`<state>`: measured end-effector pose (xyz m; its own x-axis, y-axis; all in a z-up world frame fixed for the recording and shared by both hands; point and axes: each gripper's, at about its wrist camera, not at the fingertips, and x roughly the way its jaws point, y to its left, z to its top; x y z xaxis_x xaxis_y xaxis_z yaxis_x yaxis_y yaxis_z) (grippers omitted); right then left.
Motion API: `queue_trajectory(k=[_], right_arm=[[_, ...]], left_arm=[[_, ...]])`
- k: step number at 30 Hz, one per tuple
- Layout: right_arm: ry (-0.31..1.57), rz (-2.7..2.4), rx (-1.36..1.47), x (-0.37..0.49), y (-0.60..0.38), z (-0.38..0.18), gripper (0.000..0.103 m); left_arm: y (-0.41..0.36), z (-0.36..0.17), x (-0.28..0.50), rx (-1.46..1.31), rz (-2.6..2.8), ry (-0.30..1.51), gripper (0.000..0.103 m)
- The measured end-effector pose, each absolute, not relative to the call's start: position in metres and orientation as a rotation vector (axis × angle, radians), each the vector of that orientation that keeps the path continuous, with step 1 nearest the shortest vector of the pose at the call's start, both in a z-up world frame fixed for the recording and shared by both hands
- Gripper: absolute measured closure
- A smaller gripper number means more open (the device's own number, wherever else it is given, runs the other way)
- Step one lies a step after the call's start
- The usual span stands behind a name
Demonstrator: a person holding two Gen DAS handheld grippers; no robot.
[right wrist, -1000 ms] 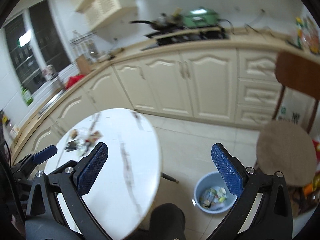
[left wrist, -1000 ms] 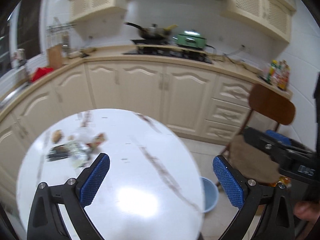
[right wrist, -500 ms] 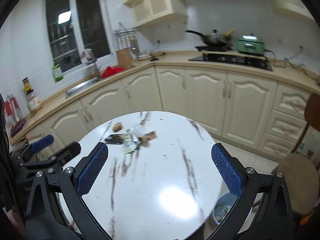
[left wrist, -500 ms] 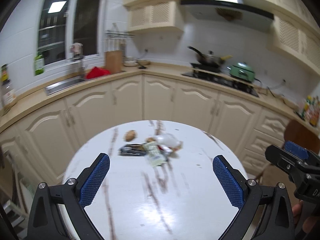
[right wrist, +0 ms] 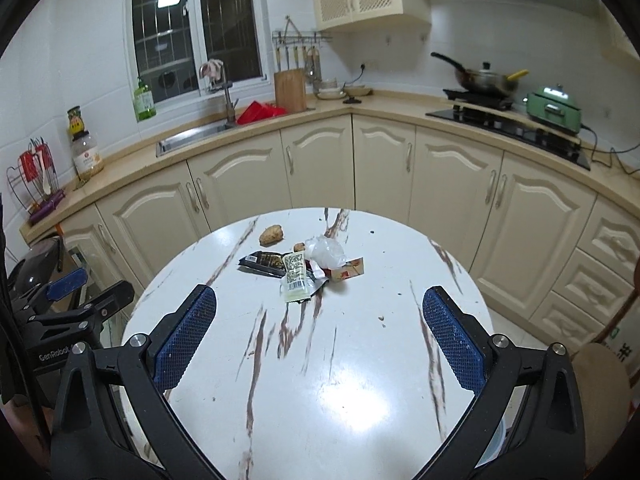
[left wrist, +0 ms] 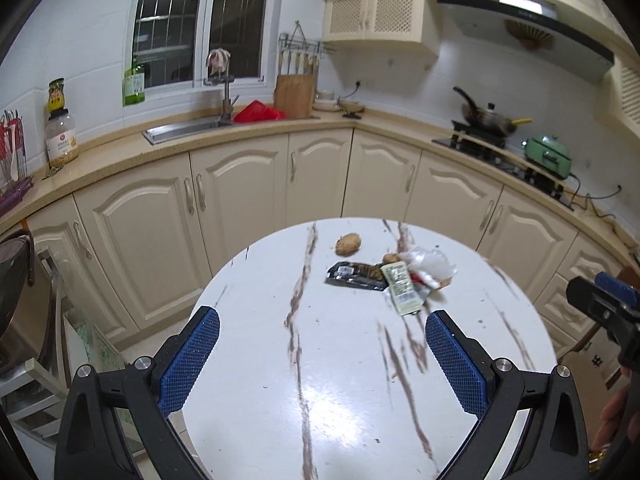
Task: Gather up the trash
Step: 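Move both tools back over the table, then grasp the clear plastic bag with the right gripper while the left grasps the pale snack packet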
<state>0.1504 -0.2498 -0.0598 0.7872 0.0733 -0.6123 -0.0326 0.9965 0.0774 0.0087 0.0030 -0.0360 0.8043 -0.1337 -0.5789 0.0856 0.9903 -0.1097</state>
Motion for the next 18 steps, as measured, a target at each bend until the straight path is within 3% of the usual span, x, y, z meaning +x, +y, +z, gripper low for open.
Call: queue_trajectory(k=[18], right_arm=[[0.887, 0.071, 0.017, 0.298, -0.259, -0.156, 0.000]], left_arm=[[-0.029, -0.096, 0.236, 0.071, -0.200, 0.783, 0.001]])
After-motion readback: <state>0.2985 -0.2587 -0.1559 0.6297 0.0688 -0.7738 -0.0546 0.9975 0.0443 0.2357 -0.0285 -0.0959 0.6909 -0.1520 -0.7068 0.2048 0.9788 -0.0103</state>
